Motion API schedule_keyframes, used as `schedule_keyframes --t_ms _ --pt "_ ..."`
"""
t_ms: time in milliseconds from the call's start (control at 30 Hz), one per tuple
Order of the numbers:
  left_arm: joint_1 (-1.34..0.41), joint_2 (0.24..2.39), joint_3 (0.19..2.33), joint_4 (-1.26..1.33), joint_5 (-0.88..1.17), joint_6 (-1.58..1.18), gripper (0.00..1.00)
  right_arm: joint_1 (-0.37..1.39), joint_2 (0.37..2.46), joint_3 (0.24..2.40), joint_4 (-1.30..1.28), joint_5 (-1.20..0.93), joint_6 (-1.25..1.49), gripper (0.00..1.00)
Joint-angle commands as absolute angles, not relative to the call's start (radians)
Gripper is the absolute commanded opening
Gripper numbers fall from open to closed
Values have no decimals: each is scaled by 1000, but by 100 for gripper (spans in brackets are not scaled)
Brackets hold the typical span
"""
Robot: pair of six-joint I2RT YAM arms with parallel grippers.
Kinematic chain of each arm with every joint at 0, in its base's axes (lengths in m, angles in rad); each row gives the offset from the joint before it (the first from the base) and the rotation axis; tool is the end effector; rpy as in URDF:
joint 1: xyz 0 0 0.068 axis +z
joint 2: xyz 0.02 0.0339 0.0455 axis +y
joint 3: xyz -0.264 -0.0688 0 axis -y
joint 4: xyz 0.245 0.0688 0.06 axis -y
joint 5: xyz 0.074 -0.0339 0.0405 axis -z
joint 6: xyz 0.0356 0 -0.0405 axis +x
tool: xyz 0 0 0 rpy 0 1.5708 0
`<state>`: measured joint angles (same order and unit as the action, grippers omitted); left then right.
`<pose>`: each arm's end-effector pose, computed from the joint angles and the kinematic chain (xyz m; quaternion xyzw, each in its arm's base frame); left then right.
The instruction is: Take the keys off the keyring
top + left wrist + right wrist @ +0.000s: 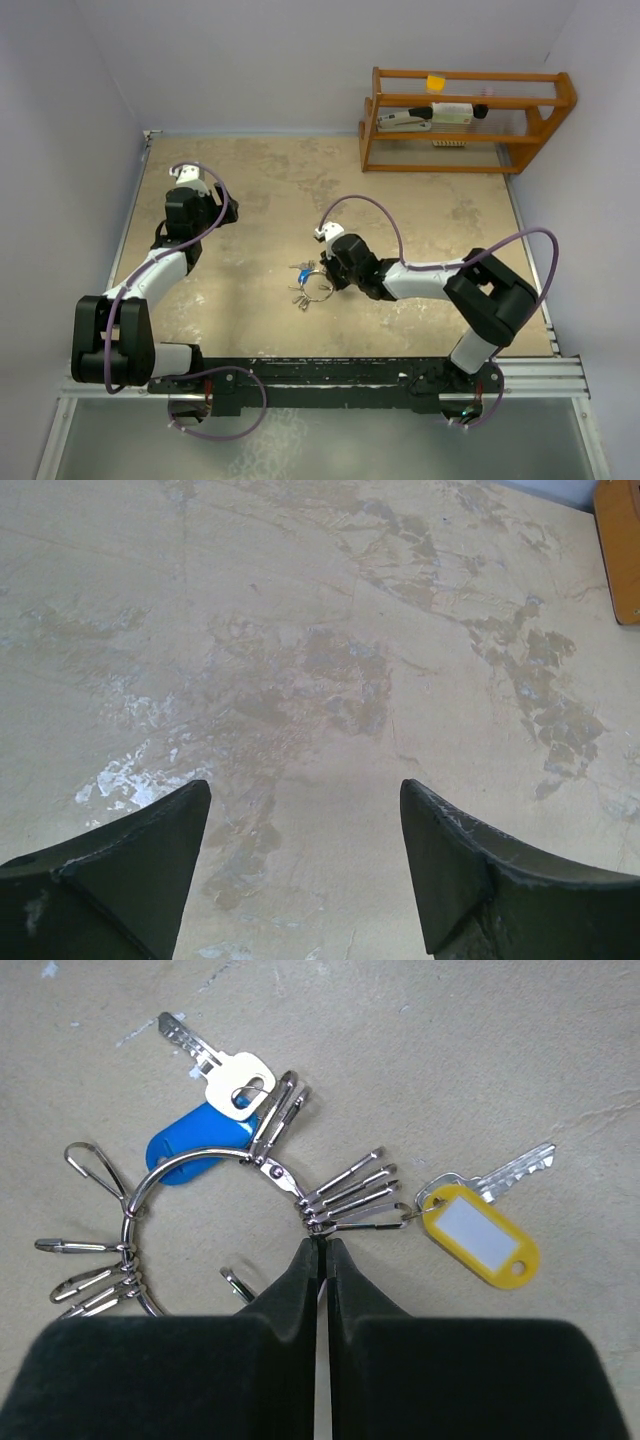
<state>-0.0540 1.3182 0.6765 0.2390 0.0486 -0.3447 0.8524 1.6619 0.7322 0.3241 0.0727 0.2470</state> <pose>0.2865 -0.0172 0.2276 -0.1075 0.8271 -0.1290 0.5363 0.2183 0.2457 0.1536 -0.2478 0.8500 0.2148 0.4123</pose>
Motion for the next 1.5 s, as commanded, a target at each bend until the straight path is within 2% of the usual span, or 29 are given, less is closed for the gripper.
schedule_keyframes --t_ms 0,333,733,1100,1233,1300,1467 --pt "-58 1316 697 279 72 -330 71 864 1633 812 198 152 193 0" --pt "-60 1301 713 287 241 -323 61 868 1426 997 100 303 48 0" --pt "-186 1250 685 364 451 -270 60 871 1278 1158 -43 367 -90 0" --pt "-281 1176 583 642 652 -363 51 888 1198 1239 -82 382 -139 0" --pt "-341 1161 559 645 655 -310 32 891 1189 1262 -74 385 -151 0" --pt "-374 1168 555 653 670 -284 29 894 1187 1269 -64 377 -153 0" --pt "-465 1190 565 672 698 -232 41 896 1188 1276 -35 367 -153 0"
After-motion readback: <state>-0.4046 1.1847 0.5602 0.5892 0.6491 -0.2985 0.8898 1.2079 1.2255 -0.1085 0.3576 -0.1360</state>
